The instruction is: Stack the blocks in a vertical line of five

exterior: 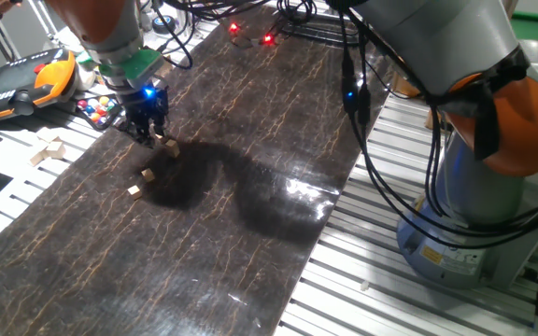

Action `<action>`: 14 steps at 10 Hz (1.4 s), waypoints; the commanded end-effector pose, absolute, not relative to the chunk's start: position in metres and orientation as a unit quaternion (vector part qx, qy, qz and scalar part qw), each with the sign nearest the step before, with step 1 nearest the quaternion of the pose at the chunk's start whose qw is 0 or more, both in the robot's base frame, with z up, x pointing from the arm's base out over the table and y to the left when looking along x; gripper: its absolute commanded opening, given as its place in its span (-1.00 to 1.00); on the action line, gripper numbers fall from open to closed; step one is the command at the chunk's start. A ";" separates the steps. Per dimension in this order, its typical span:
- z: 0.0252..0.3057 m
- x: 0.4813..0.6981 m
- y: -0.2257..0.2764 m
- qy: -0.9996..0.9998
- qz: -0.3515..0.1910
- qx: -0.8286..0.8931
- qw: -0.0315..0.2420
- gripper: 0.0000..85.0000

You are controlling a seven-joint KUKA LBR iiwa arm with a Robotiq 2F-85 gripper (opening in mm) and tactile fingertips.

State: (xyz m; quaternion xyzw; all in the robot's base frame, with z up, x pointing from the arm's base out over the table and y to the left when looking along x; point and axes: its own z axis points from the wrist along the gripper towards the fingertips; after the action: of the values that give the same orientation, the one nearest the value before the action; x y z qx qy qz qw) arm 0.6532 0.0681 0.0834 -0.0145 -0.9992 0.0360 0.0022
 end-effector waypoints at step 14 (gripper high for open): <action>0.061 0.675 0.030 -0.998 0.023 -0.055 -0.018 0.00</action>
State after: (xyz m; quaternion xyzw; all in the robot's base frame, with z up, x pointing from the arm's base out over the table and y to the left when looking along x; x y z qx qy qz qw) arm 0.6755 0.0283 0.0590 -0.0560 -0.9980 0.0235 -0.0178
